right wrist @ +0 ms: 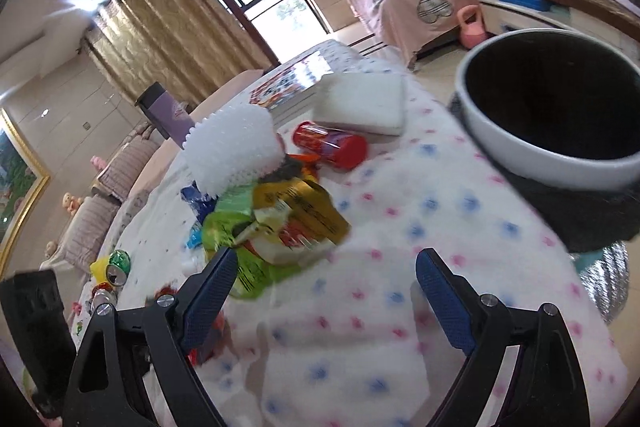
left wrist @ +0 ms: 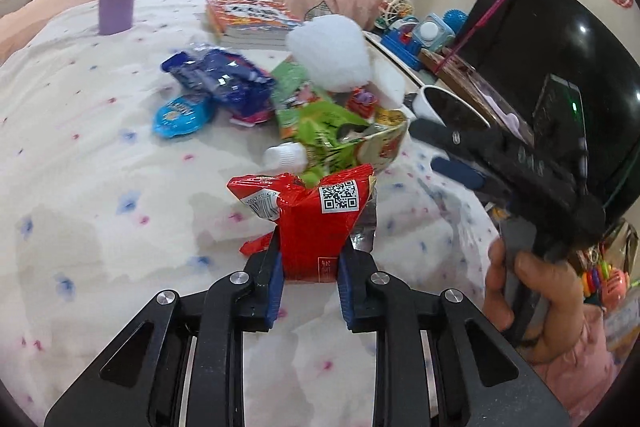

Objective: Collect trash
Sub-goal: 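Grasp the green drink pouch with the right tool while the left tool holds the red bag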

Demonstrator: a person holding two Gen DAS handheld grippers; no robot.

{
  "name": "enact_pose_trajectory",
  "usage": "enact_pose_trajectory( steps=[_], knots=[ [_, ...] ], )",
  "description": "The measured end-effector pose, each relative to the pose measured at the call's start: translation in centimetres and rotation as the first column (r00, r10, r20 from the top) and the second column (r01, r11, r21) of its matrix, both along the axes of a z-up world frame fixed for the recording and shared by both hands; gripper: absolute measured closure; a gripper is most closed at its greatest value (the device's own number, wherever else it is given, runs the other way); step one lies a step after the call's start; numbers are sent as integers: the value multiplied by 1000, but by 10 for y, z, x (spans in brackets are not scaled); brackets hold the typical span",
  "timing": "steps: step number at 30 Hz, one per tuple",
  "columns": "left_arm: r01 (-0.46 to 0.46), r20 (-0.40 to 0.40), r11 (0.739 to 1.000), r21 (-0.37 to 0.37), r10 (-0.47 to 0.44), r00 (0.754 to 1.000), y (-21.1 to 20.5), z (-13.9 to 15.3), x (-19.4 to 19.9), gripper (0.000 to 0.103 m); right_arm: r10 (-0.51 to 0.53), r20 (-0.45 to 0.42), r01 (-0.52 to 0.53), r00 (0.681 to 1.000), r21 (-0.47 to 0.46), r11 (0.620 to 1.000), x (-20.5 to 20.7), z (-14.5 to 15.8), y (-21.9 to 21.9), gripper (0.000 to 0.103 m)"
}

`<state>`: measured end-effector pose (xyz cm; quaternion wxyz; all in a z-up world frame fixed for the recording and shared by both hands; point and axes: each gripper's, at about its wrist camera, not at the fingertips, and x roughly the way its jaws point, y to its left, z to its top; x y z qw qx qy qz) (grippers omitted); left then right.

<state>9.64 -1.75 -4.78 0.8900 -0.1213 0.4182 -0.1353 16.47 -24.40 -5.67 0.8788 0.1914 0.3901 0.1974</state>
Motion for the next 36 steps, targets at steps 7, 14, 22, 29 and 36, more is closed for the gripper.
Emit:
enact_pose_trajectory(
  steps=[7, 14, 22, 29, 36],
  knots=[
    [-4, -1, 1000, -3, 4, 1000, 4, 0, 1, 82, 32, -17, -32, 999, -13, 999, 30, -2, 19, 27],
    [-5, -1, 1000, -10, 5, 1000, 3, -1, 2, 82, 55, -9, -56, 998, -29, 998, 9, 0, 12, 77],
    [12, 0, 1000, -13, -12, 1000, -8, -2, 10, 82, 67, -67, -66, 996, 13, 998, -30, -4, -20, 99],
    [23, 2, 1000, -7, -23, 1000, -13, -3, 12, 82, 74, -90, -77, 993, -29, 997, -51, -11, -19, 90],
    [2, -2, 1000, -10, -2, 1000, -4, -1, 7, 82, 143, 10, -141, 990, -91, 986, -30, 3, -5, 35]
  ],
)
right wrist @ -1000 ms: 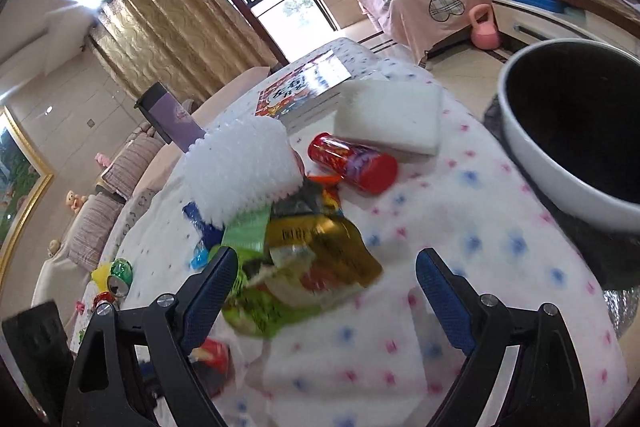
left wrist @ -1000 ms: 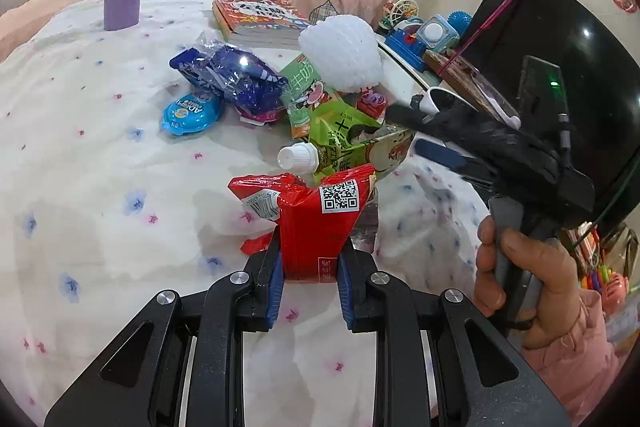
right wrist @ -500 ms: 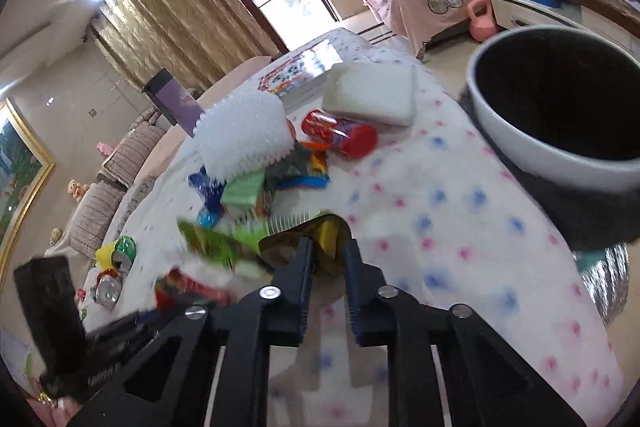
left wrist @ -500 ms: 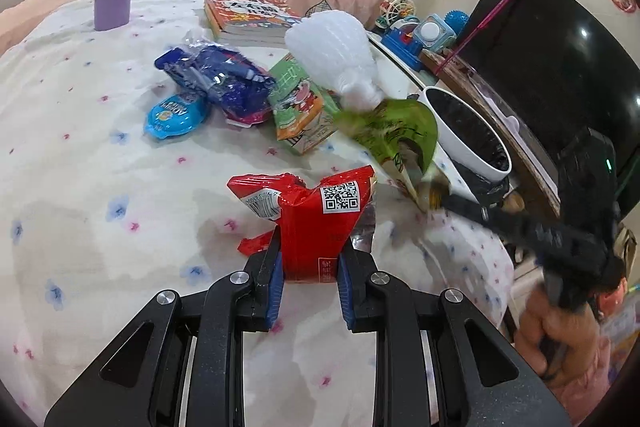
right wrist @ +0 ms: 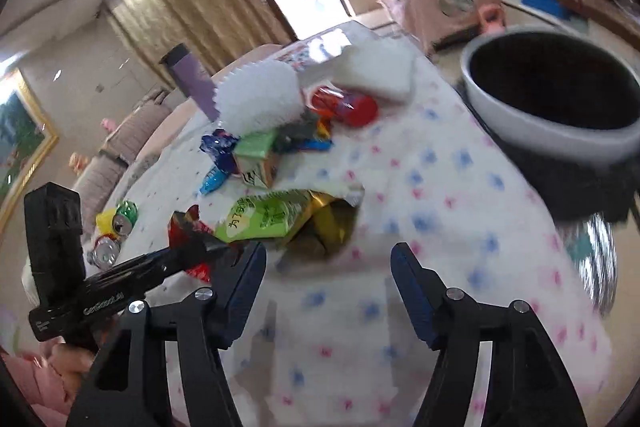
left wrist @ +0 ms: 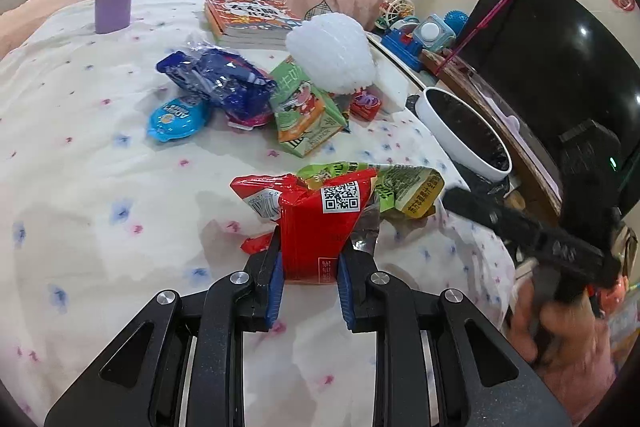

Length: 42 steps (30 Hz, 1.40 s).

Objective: Collect trash
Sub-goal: 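Grasp the green drink pouch with the right tool while the left tool holds the red bag, then move both tools over the bin and open them to drop the bags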

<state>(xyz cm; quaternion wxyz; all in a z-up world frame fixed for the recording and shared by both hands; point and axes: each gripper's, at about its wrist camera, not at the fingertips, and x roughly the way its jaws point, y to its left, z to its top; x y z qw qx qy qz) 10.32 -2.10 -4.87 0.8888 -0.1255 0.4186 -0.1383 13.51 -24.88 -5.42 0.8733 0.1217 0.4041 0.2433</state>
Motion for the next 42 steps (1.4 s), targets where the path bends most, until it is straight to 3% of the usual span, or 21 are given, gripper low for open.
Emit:
enact_pose_trajectory(
  steps=[2, 4, 10, 12, 13, 14, 15, 18, 20, 23, 28, 32, 42],
  knots=[
    [-4, -2, 1000, 3, 4, 1000, 4, -1, -1, 82, 62, 20, -61, 998, -19, 998, 17, 1, 8, 26],
    [-15, -7, 1000, 2, 15, 1000, 7, -2, -2, 82, 122, 27, -119, 992, -74, 990, 30, 0, 18, 22],
    [-24, -8, 1000, 1, 24, 1000, 8, -1, -2, 82, 303, 45, -286, 952, -224, 932, 48, 0, 53, 23],
    [-21, -6, 1000, 7, 21, 1000, 6, 0, -1, 82, 329, 52, -305, 943, -265, 915, 46, 0, 62, 38],
    [-18, -6, 1000, 6, 18, 1000, 5, 0, -1, 82, 337, 42, -312, 941, -285, 906, 45, -2, 66, 66],
    [-15, -6, 1000, 5, 15, 1000, 4, 0, -1, 82, 335, 24, -314, 942, -297, 902, 44, -5, 69, 78],
    [-13, -6, 1000, 4, 13, 1000, 4, 0, -1, 82, 331, 21, -311, 943, -296, 903, 41, -6, 67, 79],
    [3, -4, 1000, 3, -3, 1000, -2, 2, 0, 82, 287, 21, -271, 958, -269, 924, 32, -4, 55, 96],
    [23, 7, 1000, 4, -23, 1000, -9, 5, 1, 82, 221, 17, -209, 975, -256, 944, 27, -4, 40, 101],
    [60, 12, 998, -6, -60, 998, -23, 8, 5, 82, 116, 15, -112, 993, -171, 979, 16, -1, 8, 101],
    [129, 32, 992, -2, -129, 991, -54, 17, 12, 82, -27, 17, 28, 999, -69, 997, -5, 5, -36, 101],
    [185, 51, 983, 13, -185, 981, -84, 23, 21, 82, -126, 27, 127, 992, -29, 992, -19, 11, -68, 101],
    [258, 76, 965, 49, -261, 962, -132, 38, 44, 82, -252, 68, 253, 965, -9, 967, -20, 26, -116, 101]
  ],
)
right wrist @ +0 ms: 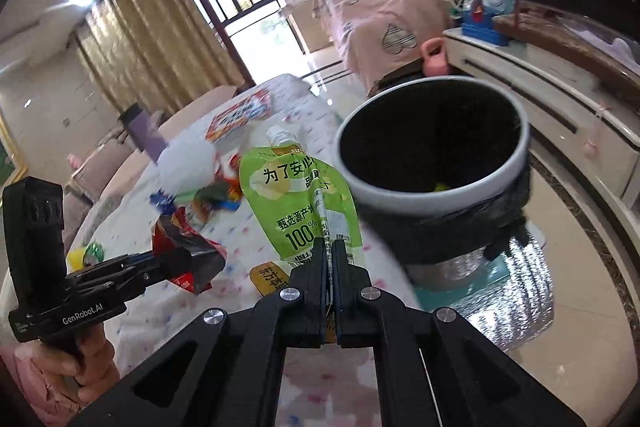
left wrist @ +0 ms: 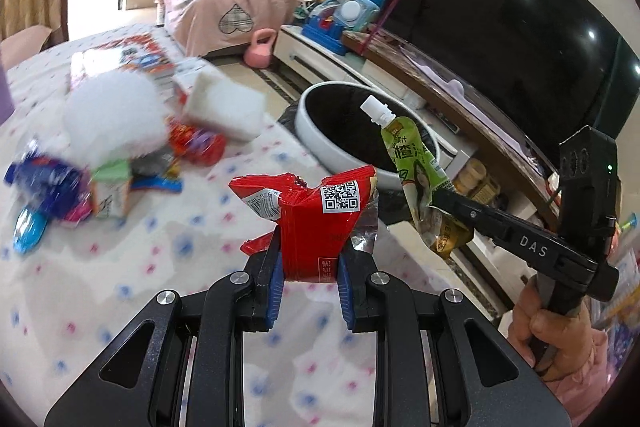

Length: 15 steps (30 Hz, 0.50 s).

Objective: Collect trash
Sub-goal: 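Move both tools over the bin and open them to drop the bags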

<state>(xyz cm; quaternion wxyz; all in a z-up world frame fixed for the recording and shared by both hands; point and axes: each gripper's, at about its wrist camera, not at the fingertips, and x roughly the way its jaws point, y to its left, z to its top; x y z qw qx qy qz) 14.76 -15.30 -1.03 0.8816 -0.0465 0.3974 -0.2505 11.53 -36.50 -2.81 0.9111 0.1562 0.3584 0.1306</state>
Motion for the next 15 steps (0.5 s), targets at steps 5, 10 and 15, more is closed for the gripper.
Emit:
enact_pose_trajectory(
  steps=[5, 10, 15],
  knots=[
    [30, 16, 999, 19, -30, 999, -25, 9, 16, 82, -56, 14, 55, 998, 18, 998, 10, 4, -20, 101],
    [50, 37, 998, 36, -52, 998, -48, 18, 33, 82, -100, 26, 99, 995, 37, 994, 26, 10, -37, 101],
    [61, 33, 997, 40, -62, 997, -69, 22, 56, 82, -130, 33, 129, 991, 41, 991, 43, 16, -55, 101]
  ],
)
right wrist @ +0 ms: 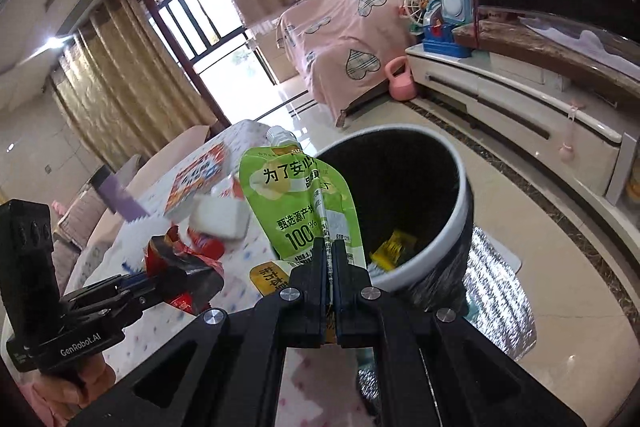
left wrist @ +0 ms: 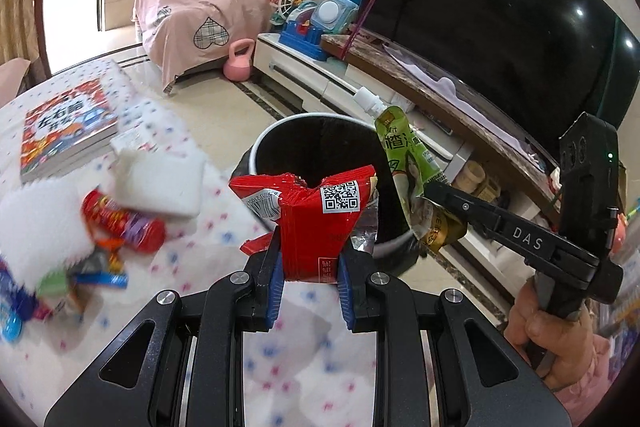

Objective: Collect trash
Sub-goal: 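Move both tools over the bin and open them to drop the bags, then grasp the white mesh sponge with the left tool while the right grasps the foam block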

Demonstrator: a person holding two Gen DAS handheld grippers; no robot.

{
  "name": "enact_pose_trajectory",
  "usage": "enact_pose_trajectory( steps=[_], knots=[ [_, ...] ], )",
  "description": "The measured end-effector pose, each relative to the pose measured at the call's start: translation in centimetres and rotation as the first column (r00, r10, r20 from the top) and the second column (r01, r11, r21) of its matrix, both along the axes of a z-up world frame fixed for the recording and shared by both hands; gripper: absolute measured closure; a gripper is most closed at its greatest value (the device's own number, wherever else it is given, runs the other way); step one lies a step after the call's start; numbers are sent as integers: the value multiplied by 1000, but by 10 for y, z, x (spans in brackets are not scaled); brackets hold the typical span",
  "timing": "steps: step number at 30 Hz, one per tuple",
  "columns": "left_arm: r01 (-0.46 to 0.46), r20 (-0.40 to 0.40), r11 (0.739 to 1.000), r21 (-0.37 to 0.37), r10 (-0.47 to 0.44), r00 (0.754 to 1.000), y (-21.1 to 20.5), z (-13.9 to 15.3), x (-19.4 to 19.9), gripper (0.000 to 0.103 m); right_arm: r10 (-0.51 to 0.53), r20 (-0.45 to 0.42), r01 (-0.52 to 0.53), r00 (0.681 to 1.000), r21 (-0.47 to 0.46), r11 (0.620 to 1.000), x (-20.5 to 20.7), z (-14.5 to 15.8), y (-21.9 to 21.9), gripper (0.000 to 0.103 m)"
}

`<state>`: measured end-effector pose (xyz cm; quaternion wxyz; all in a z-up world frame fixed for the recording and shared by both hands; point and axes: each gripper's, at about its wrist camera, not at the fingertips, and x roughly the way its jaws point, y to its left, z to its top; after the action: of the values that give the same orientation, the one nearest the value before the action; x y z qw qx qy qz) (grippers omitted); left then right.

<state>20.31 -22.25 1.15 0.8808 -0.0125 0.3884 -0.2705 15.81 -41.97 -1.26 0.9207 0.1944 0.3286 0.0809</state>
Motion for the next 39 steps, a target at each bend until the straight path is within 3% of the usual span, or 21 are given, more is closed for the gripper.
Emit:
enact_pose_trajectory(
  steps=[22, 25, 26, 27, 31, 35, 37, 39],
  knots=[
    [27, -57, 996, 86, -22, 998, -49, -26, 57, 82, -36, -72, 35, 997, -24, 999, 51, -16, -27, 101],
    [16, -76, 996, 88, -9, 997, -51, -29, 62, 69, -41, -81, 39, 996, -29, 999, 53, -20, -30, 101],
    [7, -85, 996, 90, 1, 996, -51, -30, 63, 52, -43, -85, 41, 995, -28, 999, 55, -21, -31, 100],
    [0, -85, 997, 82, 7, 996, -49, -30, 63, 46, -44, -88, 42, 995, -27, 999, 56, -22, -30, 99],
    [-5, -82, 998, 68, 10, 997, -43, -29, 58, 40, -69, -87, 68, 994, -18, 998, 55, -23, -37, 86],
    [-22, -64, 998, 62, 26, 998, -30, -25, 42, 31, -75, -51, 75, 996, 16, 997, 46, -18, -39, 56],
    [-31, -50, 998, 52, 34, 998, -21, -23, 32, 30, -70, -27, 70, 997, 26, 997, 40, -15, -36, 48],
    [-47, -39, 998, 51, 49, 998, -11, -22, 21, 27, -69, -7, 69, 998, 36, 997, 34, -12, -32, 30]
  ],
)
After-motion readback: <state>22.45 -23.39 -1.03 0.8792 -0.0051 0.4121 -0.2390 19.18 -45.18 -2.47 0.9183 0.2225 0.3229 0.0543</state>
